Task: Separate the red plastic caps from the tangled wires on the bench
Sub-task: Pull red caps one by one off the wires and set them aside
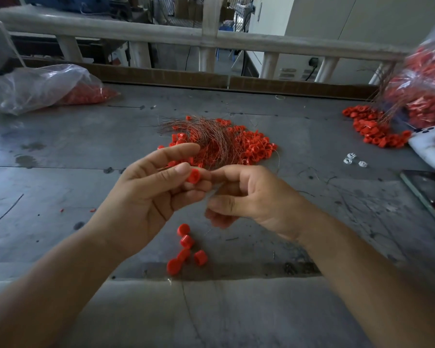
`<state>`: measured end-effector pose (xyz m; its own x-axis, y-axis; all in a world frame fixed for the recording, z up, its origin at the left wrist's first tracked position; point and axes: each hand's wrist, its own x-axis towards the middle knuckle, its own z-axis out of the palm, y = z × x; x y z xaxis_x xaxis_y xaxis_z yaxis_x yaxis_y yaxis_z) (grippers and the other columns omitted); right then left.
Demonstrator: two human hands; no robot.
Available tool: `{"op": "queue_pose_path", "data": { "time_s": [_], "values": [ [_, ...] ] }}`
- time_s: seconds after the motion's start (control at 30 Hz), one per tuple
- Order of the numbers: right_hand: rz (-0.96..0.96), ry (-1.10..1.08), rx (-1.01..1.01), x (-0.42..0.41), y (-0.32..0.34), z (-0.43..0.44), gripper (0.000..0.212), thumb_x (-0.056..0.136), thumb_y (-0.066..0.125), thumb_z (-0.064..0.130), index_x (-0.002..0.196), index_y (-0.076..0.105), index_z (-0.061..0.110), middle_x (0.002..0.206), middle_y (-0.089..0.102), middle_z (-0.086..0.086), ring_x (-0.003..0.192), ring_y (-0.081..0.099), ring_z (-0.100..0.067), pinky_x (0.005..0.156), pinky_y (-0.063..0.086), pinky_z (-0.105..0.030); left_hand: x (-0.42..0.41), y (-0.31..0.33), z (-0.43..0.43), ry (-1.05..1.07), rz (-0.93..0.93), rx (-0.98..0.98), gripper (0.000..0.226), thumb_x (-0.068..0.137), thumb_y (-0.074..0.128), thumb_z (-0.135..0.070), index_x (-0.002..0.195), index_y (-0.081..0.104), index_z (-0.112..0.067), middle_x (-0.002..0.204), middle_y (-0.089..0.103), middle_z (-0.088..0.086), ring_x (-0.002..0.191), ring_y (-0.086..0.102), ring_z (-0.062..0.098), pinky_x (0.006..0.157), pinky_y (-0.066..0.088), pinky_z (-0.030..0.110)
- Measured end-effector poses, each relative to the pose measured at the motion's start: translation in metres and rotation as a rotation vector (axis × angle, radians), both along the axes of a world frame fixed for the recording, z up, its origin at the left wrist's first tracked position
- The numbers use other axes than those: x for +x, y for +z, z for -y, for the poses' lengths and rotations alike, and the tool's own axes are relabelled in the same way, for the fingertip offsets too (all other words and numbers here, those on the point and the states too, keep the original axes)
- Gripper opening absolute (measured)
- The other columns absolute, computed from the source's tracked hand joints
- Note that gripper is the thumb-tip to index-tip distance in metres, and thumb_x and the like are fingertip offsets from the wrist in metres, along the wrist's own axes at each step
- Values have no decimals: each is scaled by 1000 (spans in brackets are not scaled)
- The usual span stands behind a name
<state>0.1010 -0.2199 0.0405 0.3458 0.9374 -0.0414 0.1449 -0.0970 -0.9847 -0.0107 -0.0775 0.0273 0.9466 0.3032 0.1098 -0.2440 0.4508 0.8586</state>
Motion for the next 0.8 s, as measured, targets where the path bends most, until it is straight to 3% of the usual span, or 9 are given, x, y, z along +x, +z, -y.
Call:
{"op": "queue_pose_path", "data": {
  "time_s": [0.07, 0.17, 0.3, 0.4, 0.47, 0.57, 0.63, 0.73, 0.8],
  "values": [
    [-6, -3, 6, 0, 2, 1, 15, 78, 61, 14, 94, 61, 16, 59, 64, 4, 52, 60, -10, 49, 49, -19, 0, 0, -2, -28, 20, -23, 50, 50, 85, -23, 97, 71, -10, 78, 71, 12, 70, 70, 17, 59, 55, 20],
    [-12, -29, 11, 5, 8, 5, 15, 77, 60, 18, 90, 63, 11, 53, 60, 4, 42, 53, -7, 39, 42, -16, -1, 0, -3, -14, 33, 39, 41, 49, 86, -29, 84, 73, -12, 79, 71, 8, 67, 68, 13, 59, 54, 19],
    [220, -115, -63, 12, 12, 12, 4, 82, 64, 16, 78, 64, 16, 50, 56, 11, 41, 47, 1, 36, 36, -13, -3, -1, 0, 70, -68, 333, 31, 41, 90, -31, 58, 69, -16, 73, 69, -1, 59, 64, 10, 55, 52, 17],
    [476, -75, -220, 19, 12, 16, 13, 81, 67, 19, 70, 63, 24, 48, 55, 18, 41, 49, 4, 41, 38, -10, -4, -7, 7, 119, -189, 768, 22, 51, 80, -34, 70, 69, -30, 68, 68, -3, 58, 66, 12, 57, 53, 20],
    [567, 12, -331, 20, 10, 16, 14, 79, 70, 21, 69, 62, 26, 51, 58, 21, 47, 53, 5, 45, 39, -8, -4, -11, 11, 105, -199, 1018, 23, 64, 78, -20, 74, 67, -38, 74, 67, -13, 61, 64, 3, 60, 50, 13],
    [684, 57, -429, 20, 5, 12, 16, 76, 72, 25, 65, 62, 30, 57, 60, 19, 59, 56, 10, 52, 40, -7, -4, -15, 13, 65, -173, 1342, 25, 71, 75, -10, 76, 69, -34, 74, 64, -22, 73, 59, -8, 68, 42, 3],
    [711, 64, -452, 19, 1, 9, 18, 76, 72, 25, 63, 61, 31, 58, 59, 19, 60, 54, 12, 51, 38, -6, -5, -15, 12, 8, -136, 1448, 10, 70, 76, -27, 78, 71, -31, 78, 62, -23, 81, 56, -9, 74, 38, 1],
    [726, 79, -469, 16, -2, 7, 18, 76, 72, 27, 64, 60, 32, 62, 58, 17, 61, 53, 14, 50, 38, -4, -5, -12, 6, -79, -128, 1479, 41, 60, 65, -59, 98, 63, -42, 97, 57, -28, 98, 49, -11, 82, 33, 0],
    [734, 97, -480, 15, -3, 6, 16, 77, 71, 29, 67, 60, 32, 64, 58, 17, 60, 53, 13, 48, 37, -5, -6, -11, 2, -165, -83, 1496, 55, 56, 62, -66, 108, 54, -49, 105, 52, -31, 105, 44, -13, 83, 33, 1]
  ]
}}
